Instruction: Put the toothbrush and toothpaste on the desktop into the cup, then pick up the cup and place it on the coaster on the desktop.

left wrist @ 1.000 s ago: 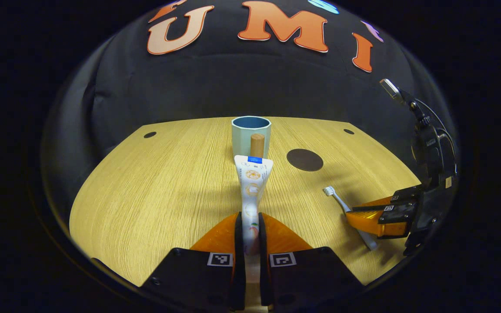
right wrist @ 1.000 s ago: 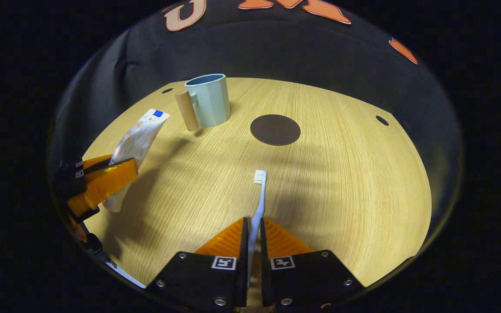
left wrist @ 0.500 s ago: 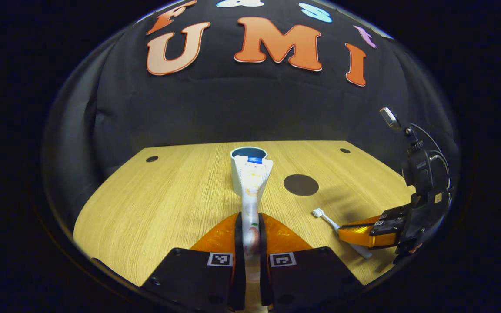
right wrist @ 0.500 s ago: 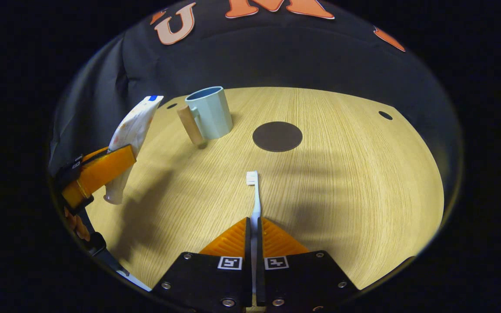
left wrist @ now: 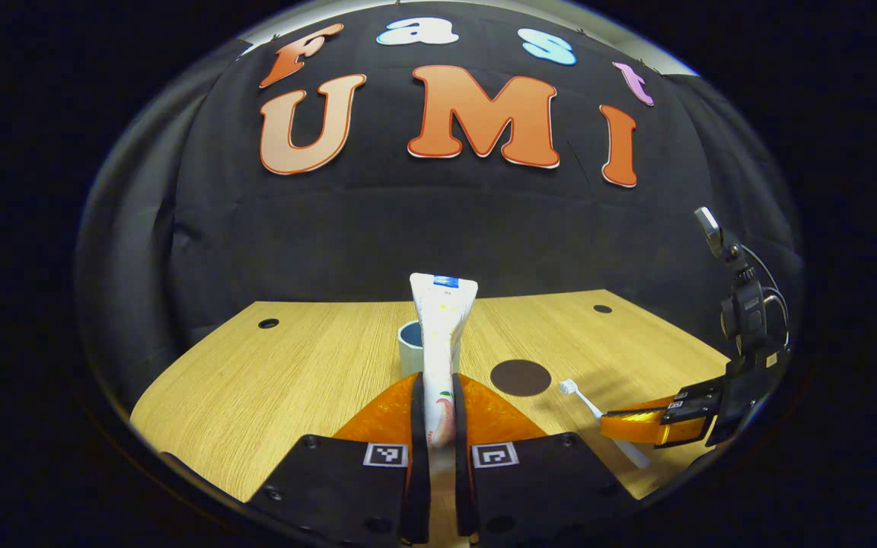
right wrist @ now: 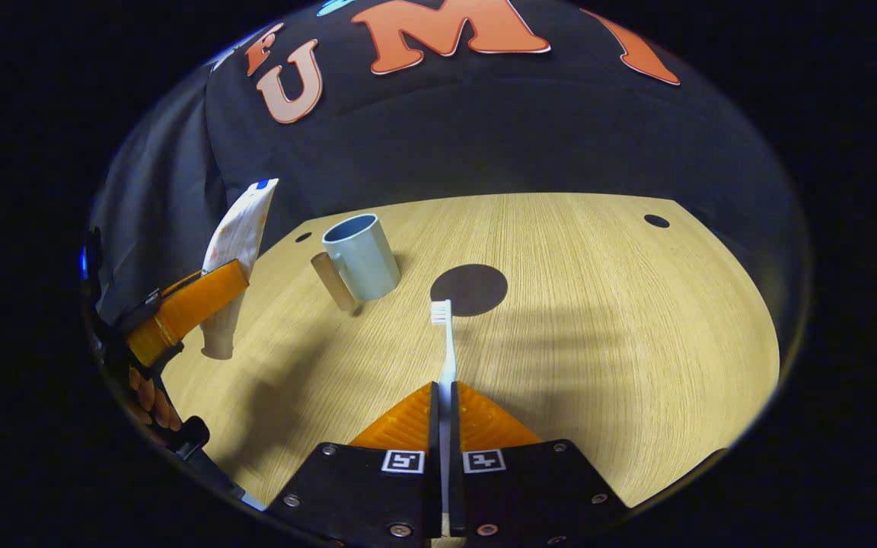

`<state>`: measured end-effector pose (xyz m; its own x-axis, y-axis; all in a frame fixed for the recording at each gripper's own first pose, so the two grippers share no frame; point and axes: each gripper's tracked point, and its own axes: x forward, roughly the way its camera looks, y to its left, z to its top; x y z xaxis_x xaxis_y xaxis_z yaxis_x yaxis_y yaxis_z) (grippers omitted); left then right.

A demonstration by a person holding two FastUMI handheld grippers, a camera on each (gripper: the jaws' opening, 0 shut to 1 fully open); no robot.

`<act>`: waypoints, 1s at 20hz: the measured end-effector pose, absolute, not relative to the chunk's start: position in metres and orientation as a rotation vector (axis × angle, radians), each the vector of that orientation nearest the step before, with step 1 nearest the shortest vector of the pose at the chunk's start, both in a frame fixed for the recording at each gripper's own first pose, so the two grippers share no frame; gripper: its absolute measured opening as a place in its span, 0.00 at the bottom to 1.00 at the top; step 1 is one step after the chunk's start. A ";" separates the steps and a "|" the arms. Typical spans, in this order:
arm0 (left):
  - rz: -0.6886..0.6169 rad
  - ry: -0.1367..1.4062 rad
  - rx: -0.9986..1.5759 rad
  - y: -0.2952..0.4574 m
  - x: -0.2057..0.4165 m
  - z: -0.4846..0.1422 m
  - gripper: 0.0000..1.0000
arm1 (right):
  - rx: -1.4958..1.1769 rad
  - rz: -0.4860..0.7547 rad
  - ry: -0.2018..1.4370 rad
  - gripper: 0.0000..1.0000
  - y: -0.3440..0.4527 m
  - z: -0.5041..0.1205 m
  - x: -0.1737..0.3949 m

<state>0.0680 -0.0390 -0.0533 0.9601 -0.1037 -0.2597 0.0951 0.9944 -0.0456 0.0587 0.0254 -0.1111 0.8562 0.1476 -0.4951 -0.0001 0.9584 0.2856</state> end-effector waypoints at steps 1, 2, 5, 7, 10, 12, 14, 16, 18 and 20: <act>-0.096 0.240 -0.046 -0.038 0.072 -0.044 0.17 | 0.289 0.079 0.525 0.04 0.022 -0.107 0.060; -0.093 0.215 -0.059 -0.038 0.078 -0.037 0.17 | 0.295 0.079 0.506 0.04 0.018 -0.101 0.060; -0.081 0.149 -0.089 -0.037 0.098 -0.023 0.17 | 0.303 0.075 0.461 0.04 0.007 -0.086 0.063; -0.077 0.109 -0.115 -0.036 0.112 -0.013 0.17 | 0.309 0.074 0.439 0.04 0.001 -0.079 0.067; -0.071 0.069 -0.142 -0.032 0.140 -0.004 0.17 | 0.308 0.068 0.413 0.04 -0.007 -0.071 0.075; -0.078 0.044 -0.158 -0.032 0.157 0.001 0.17 | 0.314 0.068 0.398 0.04 -0.012 -0.065 0.083; -0.088 0.010 -0.179 -0.032 0.175 0.010 0.17 | 0.312 0.058 0.380 0.04 -0.022 -0.060 0.092; -0.105 -0.008 -0.196 -0.034 0.194 0.012 0.16 | 0.316 0.049 0.364 0.04 -0.030 -0.055 0.099; -0.122 -0.021 -0.201 -0.038 0.208 0.011 0.17 | 0.325 0.047 0.354 0.04 -0.034 -0.053 0.106; -0.143 -0.036 -0.204 -0.043 0.219 0.009 0.17 | 0.334 0.052 0.345 0.04 -0.036 -0.052 0.112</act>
<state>0.2187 -0.0435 0.0091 0.9892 -0.1378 0.0499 0.1451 0.9691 -0.1997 0.1121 -0.0364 -0.0516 0.9402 0.1062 -0.3236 0.0070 0.9439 0.3302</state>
